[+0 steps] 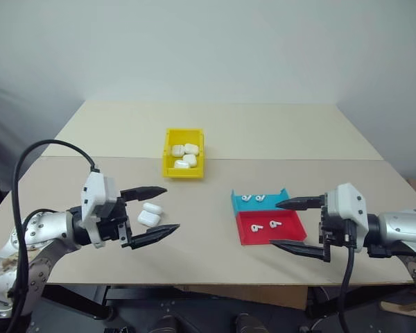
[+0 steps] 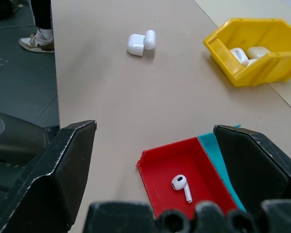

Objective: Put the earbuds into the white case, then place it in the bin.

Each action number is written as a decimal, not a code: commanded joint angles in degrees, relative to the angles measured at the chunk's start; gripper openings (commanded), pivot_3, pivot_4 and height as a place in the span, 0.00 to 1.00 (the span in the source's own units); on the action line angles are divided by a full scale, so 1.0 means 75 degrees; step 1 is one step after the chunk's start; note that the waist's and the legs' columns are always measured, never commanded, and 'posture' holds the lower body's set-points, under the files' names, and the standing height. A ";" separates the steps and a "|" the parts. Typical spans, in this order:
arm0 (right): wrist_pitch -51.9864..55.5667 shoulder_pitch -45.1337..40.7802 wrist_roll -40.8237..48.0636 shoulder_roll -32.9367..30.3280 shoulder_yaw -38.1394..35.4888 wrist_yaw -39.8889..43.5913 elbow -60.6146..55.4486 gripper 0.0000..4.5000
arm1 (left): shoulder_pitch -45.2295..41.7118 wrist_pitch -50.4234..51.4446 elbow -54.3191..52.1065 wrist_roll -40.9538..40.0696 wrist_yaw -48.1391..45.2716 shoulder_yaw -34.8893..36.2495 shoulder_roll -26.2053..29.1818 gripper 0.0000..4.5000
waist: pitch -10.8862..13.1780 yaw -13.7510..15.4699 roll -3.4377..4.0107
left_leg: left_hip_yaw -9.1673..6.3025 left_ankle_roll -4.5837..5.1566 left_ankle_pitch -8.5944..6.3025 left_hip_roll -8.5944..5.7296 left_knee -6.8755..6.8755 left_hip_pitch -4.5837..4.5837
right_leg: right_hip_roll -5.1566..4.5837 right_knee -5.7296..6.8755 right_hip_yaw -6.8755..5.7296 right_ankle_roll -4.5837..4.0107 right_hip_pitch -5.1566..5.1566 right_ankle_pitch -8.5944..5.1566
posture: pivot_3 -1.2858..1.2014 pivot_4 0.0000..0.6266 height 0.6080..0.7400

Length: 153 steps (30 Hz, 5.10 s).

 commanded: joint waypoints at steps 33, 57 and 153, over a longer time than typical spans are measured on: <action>0.0629 -0.0153 0.0159 -0.0205 -0.0114 -0.0703 -0.0766 1.00 | -0.2327 0.3713 0.0643 0.1392 0.0851 -0.2342 0.2944 1.00 | 0.0003 0.0007 -0.0003 | 0.0004 -0.0002 -0.0001 0.0001 -0.0001 -0.0002 | 0.0002 0.0003 0.0002 0.0000 -0.0010 -0.0001 | 0.52 0.24 1.00; 0.0528 0.0202 0.0218 0.0220 0.0114 -0.1404 -0.1302 1.00 | -0.6761 0.8460 0.3884 0.2079 0.2257 -0.5730 0.0687 1.00 | 0.0006 0.0000 -0.0012 | -0.0032 0.0002 0.0002 -0.0011 0.0010 -0.0008 | 0.0019 0.0032 0.0006 0.0010 -0.0007 -0.0007 | 0.52 0.24 1.00; 0.2250 -0.4756 -0.4945 0.0660 0.5641 0.0863 0.2512 0.14 | -0.2132 -0.1953 0.1488 0.0487 -0.1506 -0.2018 -0.2341 0.61 | 0.0001 -0.0003 -0.0004 | -0.0002 -0.0006 0.0010 -0.0006 0.0021 -0.0004 | 0.0012 0.0029 0.0015 0.0009 -0.0003 0.0010 | 0.52 0.24 1.00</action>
